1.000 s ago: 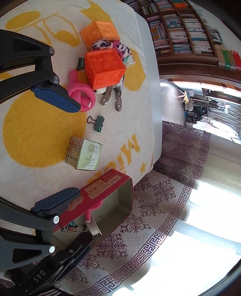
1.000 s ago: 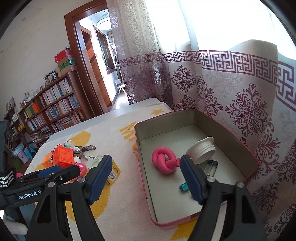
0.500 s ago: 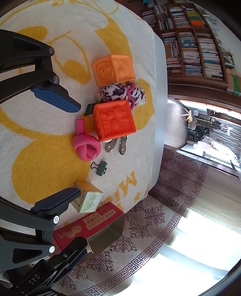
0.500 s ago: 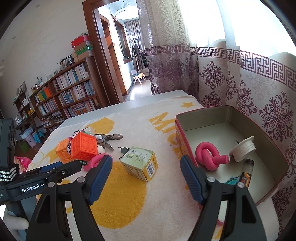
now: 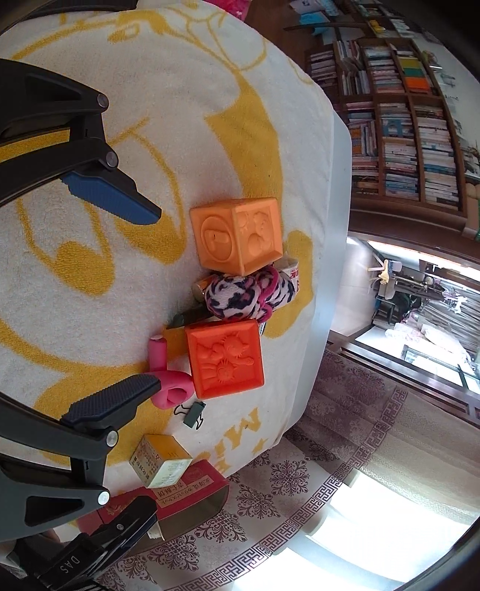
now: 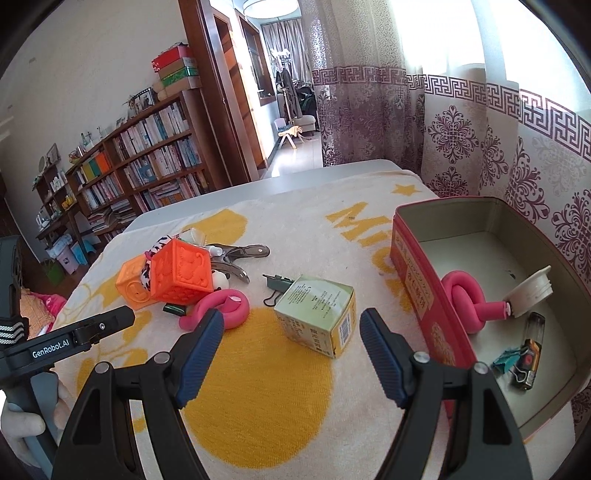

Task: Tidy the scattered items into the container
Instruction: 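Withdraw both tools from the tin toward the remaining items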

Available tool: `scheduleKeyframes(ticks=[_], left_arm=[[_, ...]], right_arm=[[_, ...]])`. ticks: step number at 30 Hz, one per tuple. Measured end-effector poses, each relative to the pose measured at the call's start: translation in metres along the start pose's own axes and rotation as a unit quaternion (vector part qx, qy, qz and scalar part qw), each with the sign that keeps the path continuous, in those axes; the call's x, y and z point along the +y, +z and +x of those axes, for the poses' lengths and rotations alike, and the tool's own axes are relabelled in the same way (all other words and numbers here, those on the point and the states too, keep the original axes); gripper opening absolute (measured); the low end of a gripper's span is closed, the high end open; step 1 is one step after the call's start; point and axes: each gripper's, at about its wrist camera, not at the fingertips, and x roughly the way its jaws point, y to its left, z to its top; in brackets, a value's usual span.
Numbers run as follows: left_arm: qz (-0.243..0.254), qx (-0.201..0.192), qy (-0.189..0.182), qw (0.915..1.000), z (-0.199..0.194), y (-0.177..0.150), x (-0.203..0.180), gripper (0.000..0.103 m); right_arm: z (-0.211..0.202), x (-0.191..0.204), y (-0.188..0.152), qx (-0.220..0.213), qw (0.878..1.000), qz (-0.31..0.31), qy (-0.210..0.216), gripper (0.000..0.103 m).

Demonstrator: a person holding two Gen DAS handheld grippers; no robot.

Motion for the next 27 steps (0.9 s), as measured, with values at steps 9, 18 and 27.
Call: scheduleKeyframes(ticks=[9,18,27], left_arm=[[-0.012,0.002,0.039,0.9992,0.012,0.022,0.027,0.085],[-0.039,0.008,0.071,0.9967,0.033,0.049,0.044,0.085],[-0.03,0.01,0.082,0.9962,0.06,0.059,0.029,0.085]], right_arm=[[0.01,0.003,-0.002,0.007,1.0,-0.003,0.007,0.08],[0.017,-0.003,-0.006,0.016,1.0,0.009,0.02,0.08],[0.019,-0.009,-0.008,0.021,0.999,0.023,0.031,0.08]])
